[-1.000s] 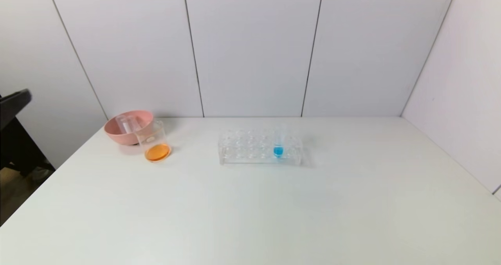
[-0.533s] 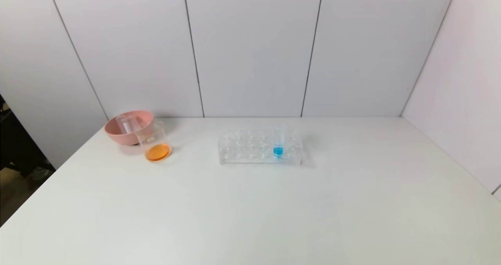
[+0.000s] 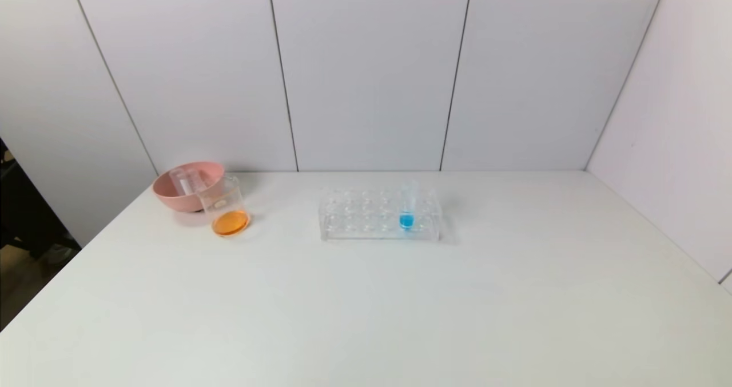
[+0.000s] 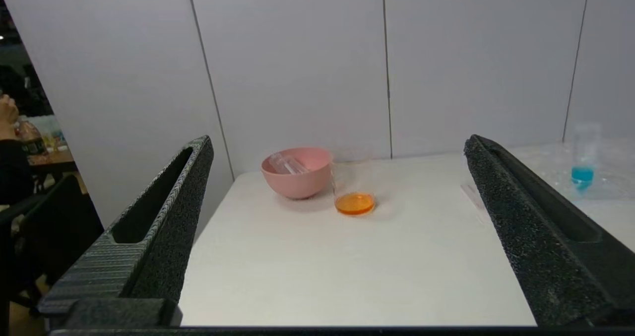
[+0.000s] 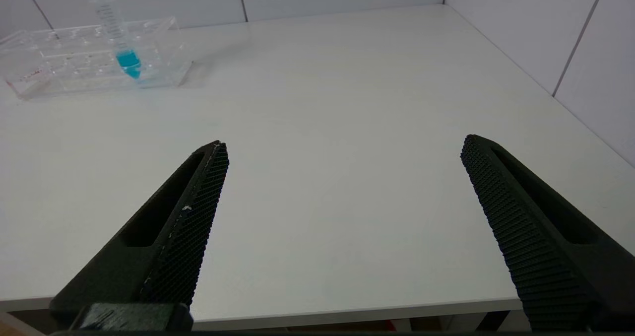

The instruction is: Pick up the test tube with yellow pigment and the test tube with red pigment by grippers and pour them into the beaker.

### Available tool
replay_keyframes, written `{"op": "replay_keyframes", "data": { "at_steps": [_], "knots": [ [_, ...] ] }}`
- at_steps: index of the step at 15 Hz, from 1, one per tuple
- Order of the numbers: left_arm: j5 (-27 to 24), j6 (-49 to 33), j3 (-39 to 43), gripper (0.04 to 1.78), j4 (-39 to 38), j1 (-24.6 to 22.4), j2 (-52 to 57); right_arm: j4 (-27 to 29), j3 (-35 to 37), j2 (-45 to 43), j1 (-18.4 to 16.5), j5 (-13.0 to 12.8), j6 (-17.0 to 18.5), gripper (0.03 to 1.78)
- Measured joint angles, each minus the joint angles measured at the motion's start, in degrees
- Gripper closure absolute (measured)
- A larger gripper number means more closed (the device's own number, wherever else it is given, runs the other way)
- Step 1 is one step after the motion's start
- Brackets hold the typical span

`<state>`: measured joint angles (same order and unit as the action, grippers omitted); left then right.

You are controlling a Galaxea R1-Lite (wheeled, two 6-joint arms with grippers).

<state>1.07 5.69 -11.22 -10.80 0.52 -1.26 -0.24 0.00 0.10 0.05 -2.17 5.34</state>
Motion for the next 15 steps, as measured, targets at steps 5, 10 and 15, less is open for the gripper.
{"op": "replay_keyframes", "data": {
  "at_steps": [5, 10, 15],
  "knots": [
    [1.71, -6.55, 10.69, 0.06, 5.68, 0.0, 1.26, 0.0, 0.0, 0.0, 0.0, 0.0, -0.02, 0.1],
    [0.88, -6.46, 10.51, 0.06, 12.4, 0.0, 1.35, 0.02, 0.0, 0.0, -0.02, -0.02, 0.0, 0.1],
    [0.72, -9.76, 11.14, 0.06, 10.45, -0.06, 1.3, 0.0, 0.0, 0.0, 0.0, -0.02, -0.02, 0.1]
  ]
}}
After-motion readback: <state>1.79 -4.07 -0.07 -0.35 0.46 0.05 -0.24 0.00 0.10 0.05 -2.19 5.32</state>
